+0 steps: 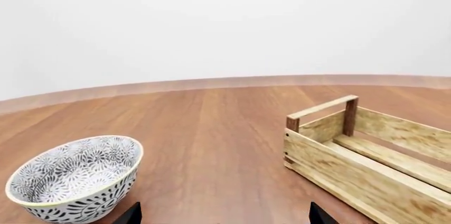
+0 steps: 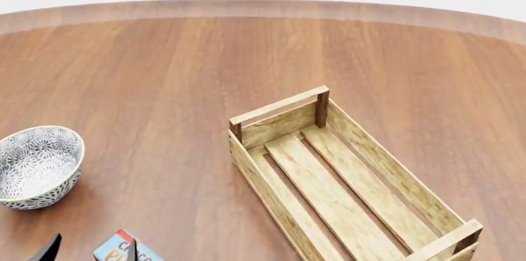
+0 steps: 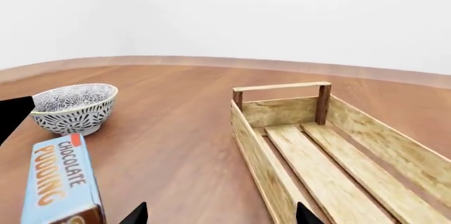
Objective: Pick up the chocolate pudding and put it in the tray.
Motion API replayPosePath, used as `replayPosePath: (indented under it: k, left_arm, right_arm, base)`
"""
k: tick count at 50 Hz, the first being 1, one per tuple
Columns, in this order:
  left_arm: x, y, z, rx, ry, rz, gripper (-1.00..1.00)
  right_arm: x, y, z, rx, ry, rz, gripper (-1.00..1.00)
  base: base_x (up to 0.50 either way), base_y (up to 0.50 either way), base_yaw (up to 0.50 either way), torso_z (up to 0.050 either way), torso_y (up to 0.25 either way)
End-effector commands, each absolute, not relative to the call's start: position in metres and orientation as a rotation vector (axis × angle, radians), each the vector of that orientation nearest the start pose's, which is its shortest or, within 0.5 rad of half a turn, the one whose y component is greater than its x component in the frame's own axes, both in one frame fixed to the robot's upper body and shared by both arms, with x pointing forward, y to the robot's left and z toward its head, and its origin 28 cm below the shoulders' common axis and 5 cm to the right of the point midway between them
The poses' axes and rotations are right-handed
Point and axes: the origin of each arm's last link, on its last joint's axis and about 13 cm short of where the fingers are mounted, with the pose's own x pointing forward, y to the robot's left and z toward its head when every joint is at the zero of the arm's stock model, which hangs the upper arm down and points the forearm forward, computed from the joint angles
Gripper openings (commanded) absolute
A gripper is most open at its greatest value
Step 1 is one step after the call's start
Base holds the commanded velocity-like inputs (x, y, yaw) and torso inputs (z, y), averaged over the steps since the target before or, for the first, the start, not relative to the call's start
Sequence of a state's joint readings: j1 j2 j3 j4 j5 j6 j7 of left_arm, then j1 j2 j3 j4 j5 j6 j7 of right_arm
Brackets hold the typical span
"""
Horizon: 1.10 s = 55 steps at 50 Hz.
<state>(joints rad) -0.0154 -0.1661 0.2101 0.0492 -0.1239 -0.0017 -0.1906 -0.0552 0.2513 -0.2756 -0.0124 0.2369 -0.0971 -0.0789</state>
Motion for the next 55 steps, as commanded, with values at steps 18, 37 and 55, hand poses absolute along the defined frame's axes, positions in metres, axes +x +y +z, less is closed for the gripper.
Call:
replayPosePath:
  k: [18, 37, 55]
  left_arm:
    - [0.21, 0.201, 0.018, 0.032, -0.025, -0.024, 1.0]
    - [0.21, 0.201, 0.019, 0.036, -0.027, -0.027, 1.0]
    - [0.21, 0.2, 0.02, 0.039, -0.027, -0.03, 1.0]
  right_arm:
    - [0.164, -0.097, -0.024, -0.008, 0.103, 0.545, 1.0]
    - [0.189, -0.076, -0.027, -0.001, 0.107, 0.608, 1.0]
    - [0.201, -0.066, -0.031, -0.002, 0.115, 0.627, 1.0]
  base:
    - [0.0, 0.0, 0.0, 0.0, 0.0]
    - [0.0, 0.0, 0.0, 0.0, 0.0]
    - [0.0, 0.0, 0.0, 0.0, 0.0]
